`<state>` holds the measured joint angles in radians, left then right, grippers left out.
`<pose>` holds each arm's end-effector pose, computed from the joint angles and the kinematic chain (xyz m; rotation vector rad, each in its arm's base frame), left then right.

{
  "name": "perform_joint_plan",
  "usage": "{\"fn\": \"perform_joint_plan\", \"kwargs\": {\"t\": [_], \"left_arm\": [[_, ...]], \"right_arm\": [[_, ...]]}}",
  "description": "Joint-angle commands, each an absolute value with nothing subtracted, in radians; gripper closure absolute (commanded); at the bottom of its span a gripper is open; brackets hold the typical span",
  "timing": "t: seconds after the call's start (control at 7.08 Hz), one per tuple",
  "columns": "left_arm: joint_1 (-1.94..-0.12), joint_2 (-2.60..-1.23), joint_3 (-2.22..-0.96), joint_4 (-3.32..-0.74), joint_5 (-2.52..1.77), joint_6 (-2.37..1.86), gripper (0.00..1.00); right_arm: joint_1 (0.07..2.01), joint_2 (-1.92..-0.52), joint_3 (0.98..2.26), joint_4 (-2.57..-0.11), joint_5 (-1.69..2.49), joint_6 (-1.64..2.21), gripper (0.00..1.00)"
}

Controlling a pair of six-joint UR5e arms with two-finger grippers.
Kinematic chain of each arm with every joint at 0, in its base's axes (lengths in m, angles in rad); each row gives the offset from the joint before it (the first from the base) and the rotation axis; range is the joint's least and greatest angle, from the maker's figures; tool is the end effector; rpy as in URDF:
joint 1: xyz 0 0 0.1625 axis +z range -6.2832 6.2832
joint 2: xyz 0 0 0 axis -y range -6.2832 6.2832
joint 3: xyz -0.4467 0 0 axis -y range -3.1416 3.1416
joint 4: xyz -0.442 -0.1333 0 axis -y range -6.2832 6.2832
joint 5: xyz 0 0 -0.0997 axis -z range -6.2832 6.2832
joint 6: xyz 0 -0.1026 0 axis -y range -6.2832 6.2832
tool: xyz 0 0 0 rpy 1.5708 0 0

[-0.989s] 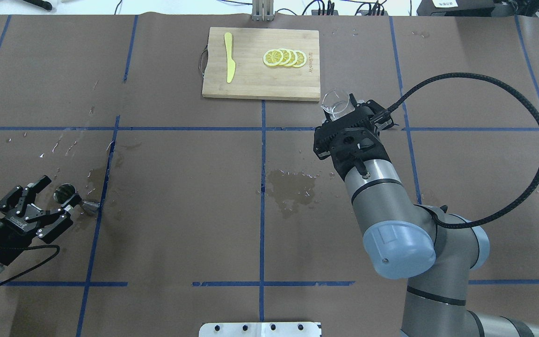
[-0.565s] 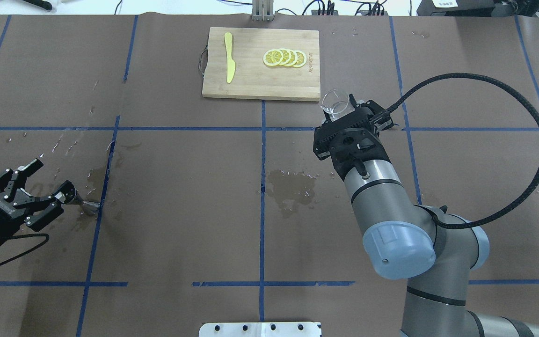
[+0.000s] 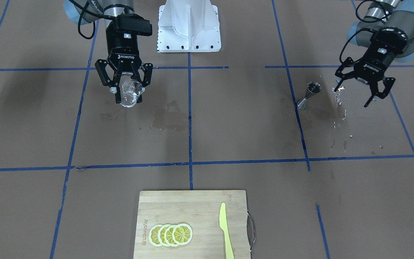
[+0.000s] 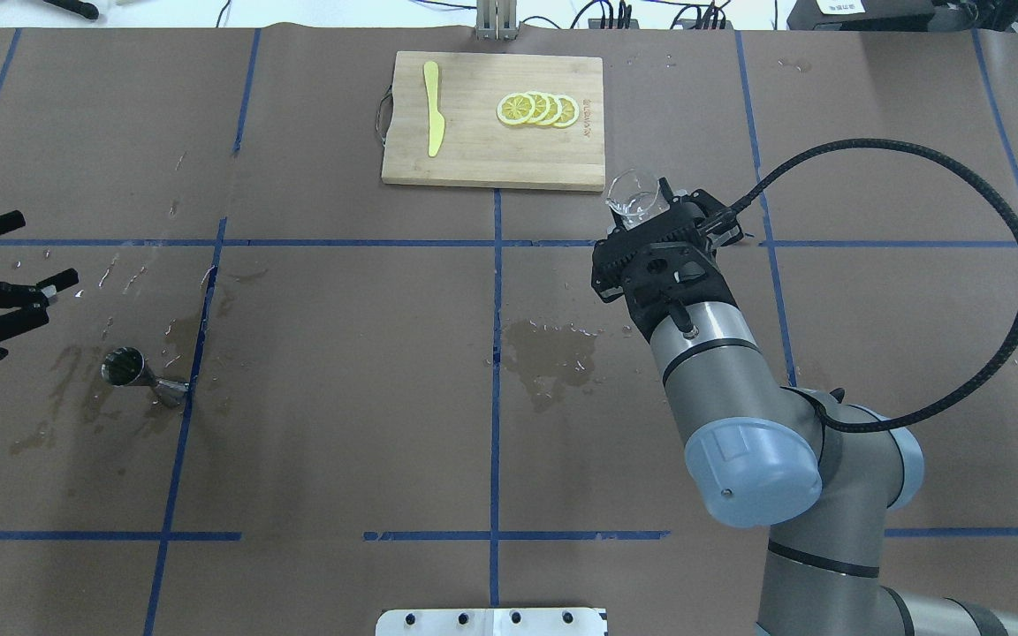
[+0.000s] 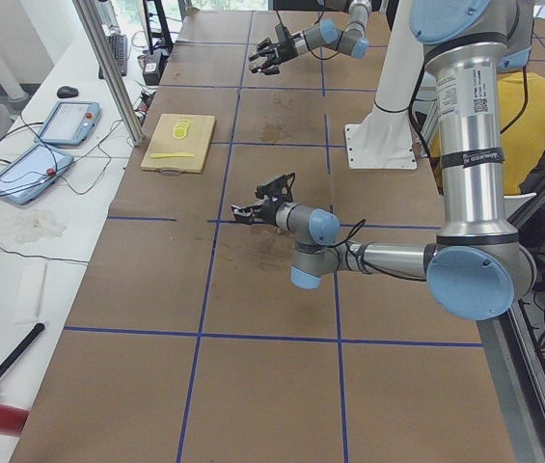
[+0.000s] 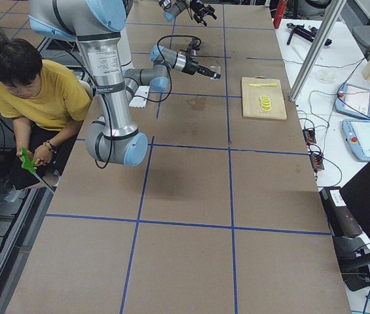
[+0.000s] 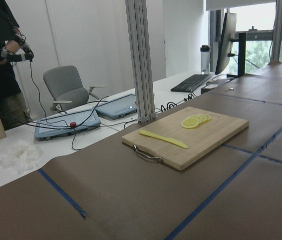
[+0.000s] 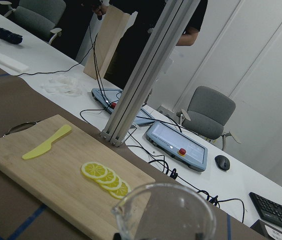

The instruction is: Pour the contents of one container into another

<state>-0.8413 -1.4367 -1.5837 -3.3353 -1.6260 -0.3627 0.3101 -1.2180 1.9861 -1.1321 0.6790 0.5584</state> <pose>0.2208 -0.4384 0.5518 1.3902 0.8946 0.3252 -0.4758 -0.3763 0.2044 1.2842 -0.4016 -0.0556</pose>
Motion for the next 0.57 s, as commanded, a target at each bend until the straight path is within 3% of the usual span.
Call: {"fn": "perform_joint_plan", "kwargs": {"t": [0.0,0.14,0.42], "left_arm": [[-1.081,-1.529,-1.585,-3.002,-1.903,-0.171,0.01],[-1.115,-1.563,-1.583,-2.859,-1.922,-0.134,0.00],[-1.135,-1.540,-1.563,-2.843,-1.921,-0.112,0.00]], "right_arm": [[0.310,-1.218,1.983,-1.132,0.680,0.558,1.00],[0.310,-1.218,1.983,-1.132,0.680,0.558,1.00],[0.310,-1.218,1.983,-1.132,0.680,0.558,1.00]]}}
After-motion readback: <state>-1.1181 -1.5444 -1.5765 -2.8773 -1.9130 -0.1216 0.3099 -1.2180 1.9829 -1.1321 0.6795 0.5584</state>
